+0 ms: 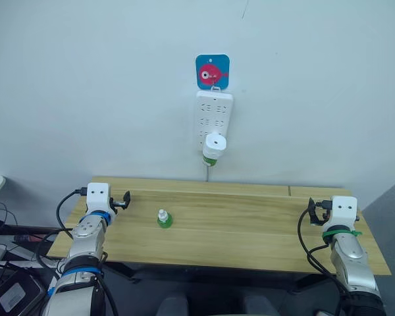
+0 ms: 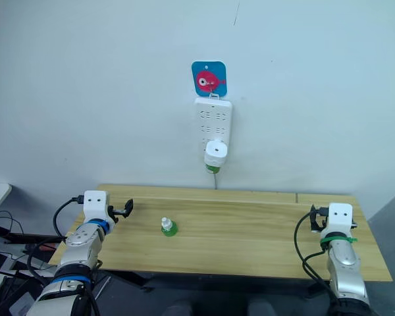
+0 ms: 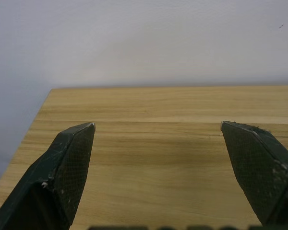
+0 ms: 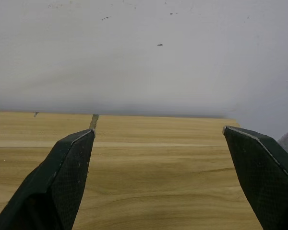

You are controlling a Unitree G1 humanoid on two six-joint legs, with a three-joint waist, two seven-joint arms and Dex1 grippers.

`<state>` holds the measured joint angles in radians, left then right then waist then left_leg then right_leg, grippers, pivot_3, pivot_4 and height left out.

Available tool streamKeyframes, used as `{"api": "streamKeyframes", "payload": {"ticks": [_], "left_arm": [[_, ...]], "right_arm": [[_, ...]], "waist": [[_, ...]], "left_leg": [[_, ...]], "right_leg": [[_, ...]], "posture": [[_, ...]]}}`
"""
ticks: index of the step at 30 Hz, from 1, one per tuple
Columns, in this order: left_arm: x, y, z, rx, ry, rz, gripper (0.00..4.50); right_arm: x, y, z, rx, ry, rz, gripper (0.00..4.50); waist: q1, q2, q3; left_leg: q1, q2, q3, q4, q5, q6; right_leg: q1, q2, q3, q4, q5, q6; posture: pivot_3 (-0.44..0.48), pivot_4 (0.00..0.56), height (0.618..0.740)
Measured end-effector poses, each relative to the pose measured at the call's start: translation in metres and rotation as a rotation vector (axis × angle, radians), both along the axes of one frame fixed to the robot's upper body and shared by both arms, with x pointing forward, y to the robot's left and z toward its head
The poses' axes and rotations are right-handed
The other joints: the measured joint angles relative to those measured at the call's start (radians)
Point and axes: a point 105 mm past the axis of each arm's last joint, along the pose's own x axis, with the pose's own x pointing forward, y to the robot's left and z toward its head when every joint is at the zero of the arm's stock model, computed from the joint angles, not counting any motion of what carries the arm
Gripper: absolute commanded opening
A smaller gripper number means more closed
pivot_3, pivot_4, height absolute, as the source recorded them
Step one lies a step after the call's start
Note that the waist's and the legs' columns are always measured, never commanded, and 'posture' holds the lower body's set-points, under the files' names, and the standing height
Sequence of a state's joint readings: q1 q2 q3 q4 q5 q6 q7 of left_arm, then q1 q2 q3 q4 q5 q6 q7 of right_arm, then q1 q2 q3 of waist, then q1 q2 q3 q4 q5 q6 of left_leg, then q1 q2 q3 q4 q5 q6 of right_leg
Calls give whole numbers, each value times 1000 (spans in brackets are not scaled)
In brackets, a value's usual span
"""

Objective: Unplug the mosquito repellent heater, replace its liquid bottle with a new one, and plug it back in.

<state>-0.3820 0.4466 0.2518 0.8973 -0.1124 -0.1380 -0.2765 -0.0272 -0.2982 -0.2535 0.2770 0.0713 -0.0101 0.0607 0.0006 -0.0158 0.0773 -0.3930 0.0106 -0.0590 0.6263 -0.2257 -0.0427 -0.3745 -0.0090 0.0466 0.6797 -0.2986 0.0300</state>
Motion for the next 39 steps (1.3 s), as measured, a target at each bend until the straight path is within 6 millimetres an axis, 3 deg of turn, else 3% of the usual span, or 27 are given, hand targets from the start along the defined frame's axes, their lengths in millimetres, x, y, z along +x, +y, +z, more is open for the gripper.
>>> {"api": "streamKeyframes", "payload": {"ticks": [8, 29, 35, 39], "left_arm": [[-6, 12, -1, -3, 20, 30, 4500], [-6, 6, -1, -70, 11, -24, 4500], [-3, 7, 26, -151, -77, -87, 4500], [1, -2, 56, -183, -140, -208, 4500]], "right_arm": [[4, 1, 3, 1, -12, 4, 4456], [4, 2, 4, 2, -11, 15, 4456], [6, 11, 22, 27, -50, 98, 4456], [11, 29, 48, 82, -116, 219, 4456]], "waist": [[0, 0, 7], [0, -2, 14], [-1, -1, 17], [-1, 0, 19]], "left_leg": [[0, 0, 0, 0, 0, 0], [0, 0, 0, -1, 0, 0], [0, 1, -1, -1, 0, 0], [-1, 1, -1, 0, 0, 0]], "right_leg": [[0, 0, 0, 0, 0, 0], [0, 0, -1, 0, 0, 0], [0, 0, -1, 0, 0, -1], [0, 0, -1, 0, 0, -1]], "posture": [[102, 105, 740], [103, 98, 740], [108, 99, 740], [109, 105, 740]]}}
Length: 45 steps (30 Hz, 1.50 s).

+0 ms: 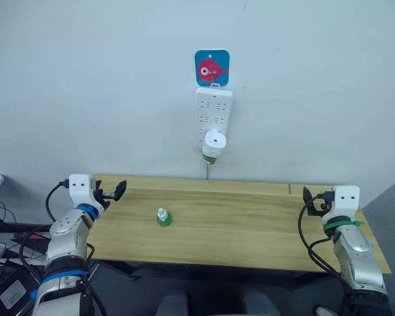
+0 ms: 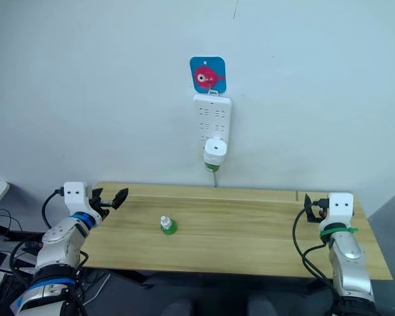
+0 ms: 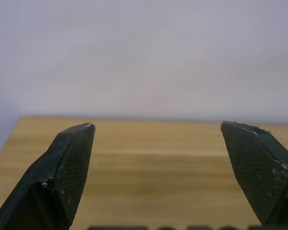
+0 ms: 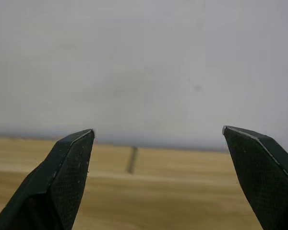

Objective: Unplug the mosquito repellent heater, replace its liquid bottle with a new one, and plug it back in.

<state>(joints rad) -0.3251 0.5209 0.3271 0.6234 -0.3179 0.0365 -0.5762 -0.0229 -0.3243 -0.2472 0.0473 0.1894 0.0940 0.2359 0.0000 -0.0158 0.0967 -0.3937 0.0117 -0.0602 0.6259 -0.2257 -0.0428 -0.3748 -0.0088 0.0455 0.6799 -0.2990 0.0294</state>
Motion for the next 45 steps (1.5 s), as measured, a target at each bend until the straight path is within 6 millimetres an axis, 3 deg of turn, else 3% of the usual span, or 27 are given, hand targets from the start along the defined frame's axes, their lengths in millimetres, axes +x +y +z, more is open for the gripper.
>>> {"api": "streamKeyframes", "payload": {"ticks": [3, 8, 12, 16, 25, 45], "left_arm": [[4, -10, 26, 14, -43, -106, 4500], [17, -44, 64, -1, -109, -289, 3321], [33, -80, 96, 19, -151, -448, 3321], [48, -112, 126, 58, -207, -571, 3321], [69, -167, 137, 115, -185, -774, 3321], [93, -197, 132, 133, -166, -805, 3321]], "right_arm": [[1, 33, 32, 48, -55, 195, 4456], [1, 84, 77, 132, -122, 430, 4500], [-5, 120, 109, 172, -171, 573, 4500], [-10, 139, 118, 190, -156, 639, 4500], [-9, 153, 114, 188, -121, 643, 4500], [-6, 147, 110, 184, -115, 575, 4500]], "waist": [[-1, 0, 4], [1, 0, 10], [2, -2, 14], [1, -4, 20], [-7, -4, 36], [1, -8, 63]], "left_leg": [[0, 0, -1, 0, 0, 0], [-2, 0, -4, 1, 0, 0], [-4, -1, -6, 1, 0, 0], [-5, -1, -7, 1, 0, 0], [-8, 0, -6, 1, 0, 0], [-8, -1, -10, 4, 0, 0]], "right_leg": [[0, 0, -1, 0, 0, 0], [0, 0, -3, 0, 0, -1], [-1, 1, -4, -1, 0, -1], [-1, 1, -4, -2, -1, 0], [-6, 3, -3, 0, -1, 0], [-4, 3, -6, 1, 0, 0]], "posture": [[108, 107, 740], [101, 115, 740], [97, 120, 740], [83, 126, 740], [52, 140, 740], [26, 172, 740]]}}
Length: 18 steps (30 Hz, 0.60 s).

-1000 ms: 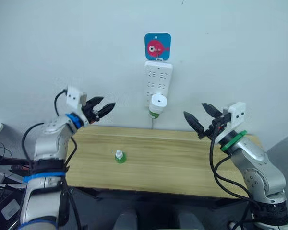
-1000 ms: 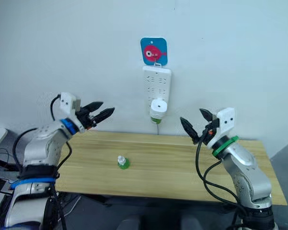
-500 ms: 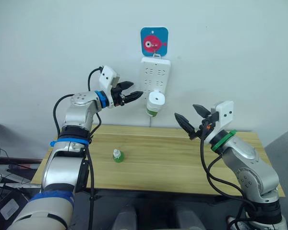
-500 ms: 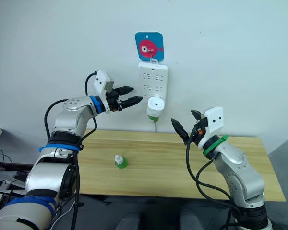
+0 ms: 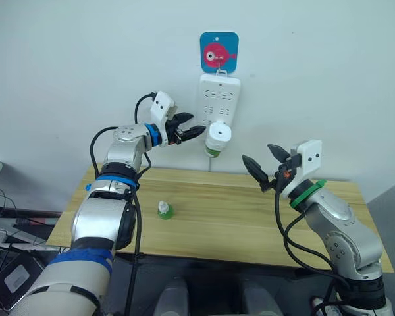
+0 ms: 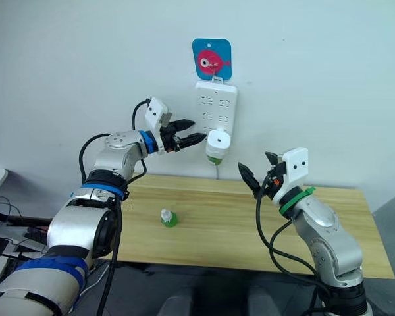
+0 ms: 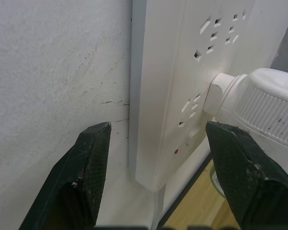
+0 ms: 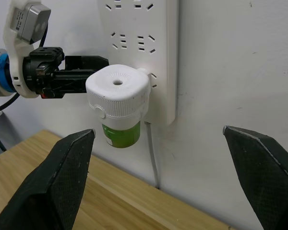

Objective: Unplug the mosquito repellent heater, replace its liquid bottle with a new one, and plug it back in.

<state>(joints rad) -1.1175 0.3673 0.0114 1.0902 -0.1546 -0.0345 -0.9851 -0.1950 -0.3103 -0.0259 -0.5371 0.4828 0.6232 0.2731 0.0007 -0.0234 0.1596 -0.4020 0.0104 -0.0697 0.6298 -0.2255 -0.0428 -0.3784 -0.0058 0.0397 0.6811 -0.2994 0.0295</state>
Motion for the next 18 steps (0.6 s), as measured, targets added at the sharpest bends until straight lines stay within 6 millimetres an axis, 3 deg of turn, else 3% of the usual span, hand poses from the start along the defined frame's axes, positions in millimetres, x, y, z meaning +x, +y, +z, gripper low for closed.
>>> {"api": "streamKeyframes", "payload": {"ticks": [14, 18], "left_arm": [[-2, -15, 10, 17, 7, -95, 3321], [-5, -32, 15, 13, -15, -150, 3321]], "right_arm": [[1, -1, -2, -4, 17, -15, 4500], [1, -1, -2, -3, 17, -14, 4500]], "waist": [[12, 0, 9], [7, -2, 17]], "left_leg": [[-14, -5, -11, 5, 0, 0], [-15, -6, -10, 5, 0, 0]], "right_leg": [[-5, 0, -1, -1, -1, 2], [-6, -1, 0, -1, -1, 2]], "posture": [[14, 185, 740], [11, 195, 740]]}}
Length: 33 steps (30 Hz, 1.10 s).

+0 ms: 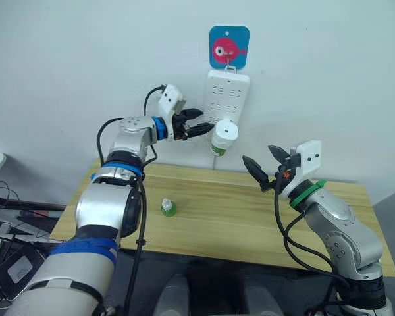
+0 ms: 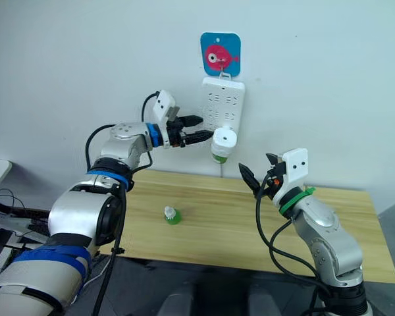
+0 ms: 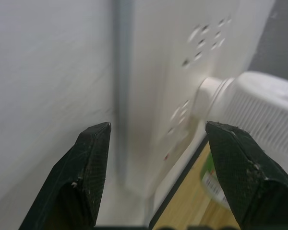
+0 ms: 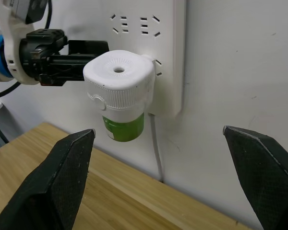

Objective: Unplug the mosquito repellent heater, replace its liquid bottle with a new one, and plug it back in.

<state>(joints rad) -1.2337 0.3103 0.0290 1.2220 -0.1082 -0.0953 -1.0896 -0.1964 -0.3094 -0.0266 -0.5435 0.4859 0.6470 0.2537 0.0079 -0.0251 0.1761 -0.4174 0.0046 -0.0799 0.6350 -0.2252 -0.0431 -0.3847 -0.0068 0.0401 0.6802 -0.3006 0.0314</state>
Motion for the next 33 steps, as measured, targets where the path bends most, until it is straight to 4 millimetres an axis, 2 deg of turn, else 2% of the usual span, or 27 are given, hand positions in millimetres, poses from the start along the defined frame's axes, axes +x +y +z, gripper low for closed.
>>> {"api": "streamKeyframes", "payload": {"ticks": [9, 21, 27, 30, 33], "left_arm": [[-2, -3, 0, -14, 5, -23, 3321], [-14, -21, 17, -170, 99, -171, 3321], [-23, -26, 27, -183, 109, -253, 3321], [-26, -28, 30, -184, 114, -279, 2796], [-26, -27, 32, -191, 120, -282, 1866]], "right_arm": [[-4, 4, 10, 17, -20, 10, 4500], [-3, -6, 3, 38, 25, -48, 4500], [-3, -9, -2, 45, 53, -58, 4500], [-4, -10, 1, 48, 49, -60, 4500], [-8, -8, 5, 53, 42, -50, 4500]], "waist": [[-32, 3, 18], [-32, 3, 44], [-33, 3, 58], [-33, 3, 63], [-33, 3, 66]], "left_leg": [[-1, 4, 0, 0, 0, 0], [-4, 4, 0, 0, 0, 0], [-4, 5, 0, 1, 0, 0], [-5, 5, -1, 1, 0, 0], [-6, 5, -1, 1, 0, 0]], "right_leg": [[-3, 3, 0, 2, 0, 0], [-5, 3, -1, 2, 0, 0], [-5, 2, 0, 2, 0, 0], [-5, 2, 0, 2, 0, 0], [-5, 2, 0, 2, 0, 0]], "posture": [[20, 219, 740], [19, 246, 740], [18, 252, 740], [19, 257, 740], [17, 260, 740]]}}
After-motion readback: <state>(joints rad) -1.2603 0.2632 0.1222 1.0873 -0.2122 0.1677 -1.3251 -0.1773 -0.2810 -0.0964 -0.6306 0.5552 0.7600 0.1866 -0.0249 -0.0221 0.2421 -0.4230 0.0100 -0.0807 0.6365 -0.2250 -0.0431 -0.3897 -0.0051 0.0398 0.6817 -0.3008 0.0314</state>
